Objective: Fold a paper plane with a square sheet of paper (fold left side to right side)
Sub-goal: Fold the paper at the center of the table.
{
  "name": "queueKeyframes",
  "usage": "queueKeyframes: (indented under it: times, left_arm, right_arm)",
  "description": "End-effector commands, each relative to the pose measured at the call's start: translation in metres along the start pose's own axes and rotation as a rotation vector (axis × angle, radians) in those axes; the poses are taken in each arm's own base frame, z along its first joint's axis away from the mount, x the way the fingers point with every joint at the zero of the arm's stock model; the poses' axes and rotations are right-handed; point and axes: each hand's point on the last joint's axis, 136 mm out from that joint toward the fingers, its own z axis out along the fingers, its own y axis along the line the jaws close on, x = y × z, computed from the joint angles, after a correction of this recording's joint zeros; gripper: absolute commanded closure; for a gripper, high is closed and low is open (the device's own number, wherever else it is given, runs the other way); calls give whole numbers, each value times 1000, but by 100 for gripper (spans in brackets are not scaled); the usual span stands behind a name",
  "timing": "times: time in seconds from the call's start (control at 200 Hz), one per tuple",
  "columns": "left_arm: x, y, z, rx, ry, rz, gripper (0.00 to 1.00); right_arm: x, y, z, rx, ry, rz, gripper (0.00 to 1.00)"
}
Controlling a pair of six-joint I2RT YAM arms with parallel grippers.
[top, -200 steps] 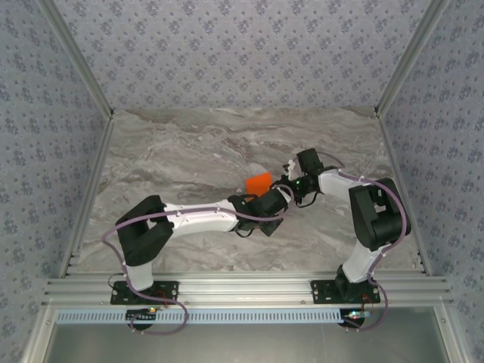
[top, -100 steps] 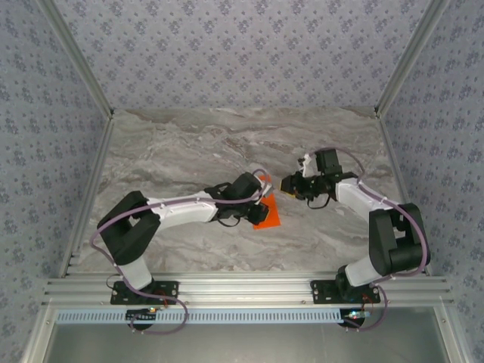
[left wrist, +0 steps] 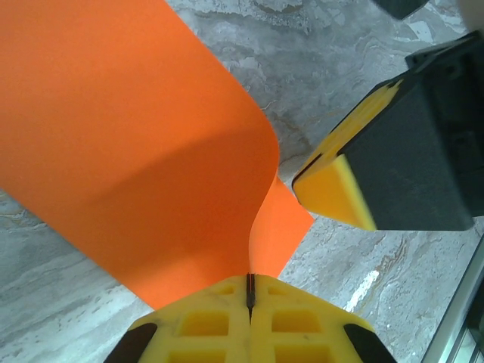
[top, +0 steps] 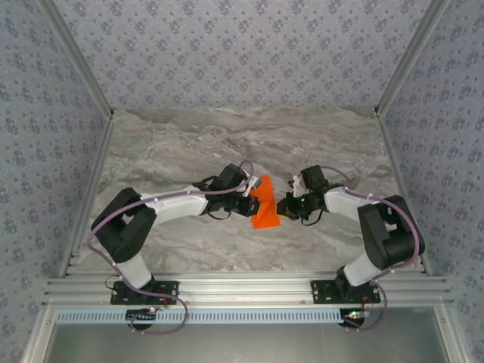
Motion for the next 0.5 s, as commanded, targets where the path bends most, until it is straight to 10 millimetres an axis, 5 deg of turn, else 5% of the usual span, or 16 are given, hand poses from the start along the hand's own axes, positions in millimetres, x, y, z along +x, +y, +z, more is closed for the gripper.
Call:
queueKeyframes:
  times: [0.0, 0.495]
  left_arm:
    - [3, -1, -7, 9, 20, 23, 100]
    - [5, 23, 6, -58, 57, 34, 100]
  right_arm:
    - [5, -9, 7, 62, 40, 11, 93]
    - [18, -29, 13, 183, 101, -1, 93]
